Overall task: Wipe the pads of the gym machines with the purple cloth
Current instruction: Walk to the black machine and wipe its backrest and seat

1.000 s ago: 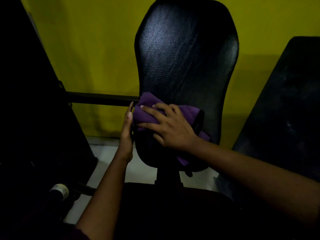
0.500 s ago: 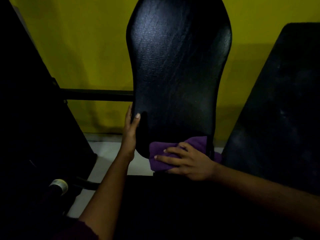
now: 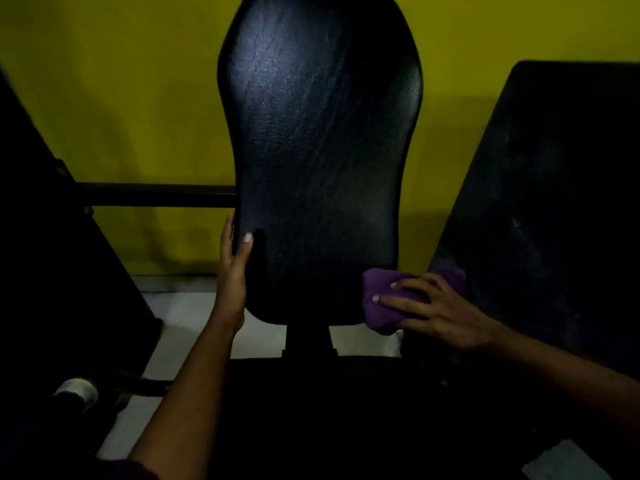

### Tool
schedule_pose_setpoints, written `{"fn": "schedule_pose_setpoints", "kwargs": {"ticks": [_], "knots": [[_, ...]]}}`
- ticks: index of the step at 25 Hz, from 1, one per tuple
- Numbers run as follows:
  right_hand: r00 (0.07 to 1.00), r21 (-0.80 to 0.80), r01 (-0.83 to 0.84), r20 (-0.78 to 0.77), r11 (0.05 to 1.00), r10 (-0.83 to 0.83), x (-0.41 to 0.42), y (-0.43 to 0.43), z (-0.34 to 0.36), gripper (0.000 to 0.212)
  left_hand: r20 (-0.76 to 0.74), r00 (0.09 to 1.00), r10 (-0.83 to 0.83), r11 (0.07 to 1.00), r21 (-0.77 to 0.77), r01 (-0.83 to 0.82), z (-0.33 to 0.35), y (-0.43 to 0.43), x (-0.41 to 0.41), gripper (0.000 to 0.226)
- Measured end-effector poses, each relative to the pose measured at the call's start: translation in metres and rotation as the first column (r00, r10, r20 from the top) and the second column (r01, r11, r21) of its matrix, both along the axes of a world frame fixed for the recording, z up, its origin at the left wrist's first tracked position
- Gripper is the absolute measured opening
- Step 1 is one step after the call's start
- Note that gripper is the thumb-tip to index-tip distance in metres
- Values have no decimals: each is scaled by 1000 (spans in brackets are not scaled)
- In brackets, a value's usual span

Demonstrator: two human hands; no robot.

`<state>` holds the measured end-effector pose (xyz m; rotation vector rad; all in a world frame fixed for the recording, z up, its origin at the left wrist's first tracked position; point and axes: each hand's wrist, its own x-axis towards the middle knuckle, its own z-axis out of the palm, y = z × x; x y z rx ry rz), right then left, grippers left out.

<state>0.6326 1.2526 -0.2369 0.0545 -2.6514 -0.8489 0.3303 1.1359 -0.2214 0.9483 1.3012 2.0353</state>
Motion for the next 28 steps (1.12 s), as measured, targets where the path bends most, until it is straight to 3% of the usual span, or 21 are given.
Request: {"fn": "schedule_pose_setpoints", "kwargs": {"ticks": [4, 7, 11, 14, 17, 19, 20, 23, 25, 28], "knots": [[966, -35, -18, -260, 999, 8, -40, -16, 60, 26, 33, 999, 15, 999, 32, -16, -4, 4, -1, 50], [937, 55, -24, -348, 998, 41, -116, -34, 64, 29, 230, 973, -24, 989, 148, -10, -3, 3, 3, 49], [974, 69, 116, -204, 991, -100, -179, -46, 29, 54, 227, 974, 9, 985, 167, -48, -5, 3, 7, 45], [985, 82, 91, -154, 993, -77, -187, -38, 40, 51, 292, 956, 22, 988, 142, -67, -4, 4, 5, 82], [986, 115, 46, -166, 992, -26, -199, -30, 59, 50, 395, 911, -118, 988, 135, 69, -4, 5, 2, 72], [983, 158, 49, -185, 986, -20, -212, -21, 77, 50, 371, 908, -196, 973, 185, 134, 3, 5, 3, 43], [983, 180, 49, -185, 983, -15, -219, -14, 90, 49, 357, 915, -187, 974, 188, 126, 9, 6, 2, 40], [983, 227, 58, -185, 972, -15, -241, 9, 142, 41, 316, 943, -107, 990, 119, 72, 32, 17, -10, 49], [980, 234, 114, -188, 966, -70, -253, 21, 179, 39, 279, 960, -9, 998, 56, -7, 25, 35, -19, 69], [993, 276, 52, -117, 960, -20, -264, 23, 193, 40, 103, 988, 119, 992, -56, -114, 28, 38, -17, 79]]}}
